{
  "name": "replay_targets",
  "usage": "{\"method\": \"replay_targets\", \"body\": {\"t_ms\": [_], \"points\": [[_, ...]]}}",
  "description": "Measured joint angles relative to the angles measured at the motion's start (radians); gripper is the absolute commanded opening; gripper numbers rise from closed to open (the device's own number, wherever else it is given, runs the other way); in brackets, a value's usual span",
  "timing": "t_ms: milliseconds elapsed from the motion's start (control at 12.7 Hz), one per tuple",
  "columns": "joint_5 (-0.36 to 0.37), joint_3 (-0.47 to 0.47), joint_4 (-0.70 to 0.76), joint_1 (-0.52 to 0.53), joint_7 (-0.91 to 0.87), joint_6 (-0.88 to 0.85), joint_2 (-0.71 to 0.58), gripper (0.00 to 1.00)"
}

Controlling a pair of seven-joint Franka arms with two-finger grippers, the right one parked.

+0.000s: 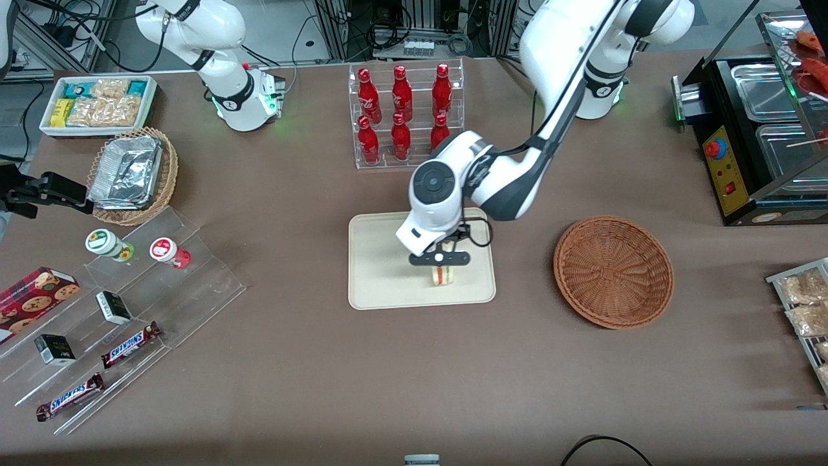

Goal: Place sandwich from basket to tray
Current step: 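Lift the sandwich with the left gripper and carry it over the cream tray, then lower the sandwich onto the tray and open the left gripper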

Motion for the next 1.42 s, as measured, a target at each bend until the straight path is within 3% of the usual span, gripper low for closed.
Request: {"method": "replay_targets", "body": {"t_ms": [394,945,1024,1102,1181,1417], "points": [[-0.008,-0.011,0.078,-0.014,-0.014,0.044,0.093,0.00],[-0.015,-0.017,0.080,-0.017,-0.062,0.065,0.117,0.00],[-0.015,-0.018,0.080,-0.020,-0.075,0.069,0.121,0.26],[-0.015,-0.018,0.080,-0.022,-0.082,0.075,0.125,0.91],[-0.015,-0.018,0.080,-0.024,-0.087,0.079,0.128,1.00],[-0.015,-0.018,0.087,-0.028,-0.090,0.083,0.129,1.00]]}}
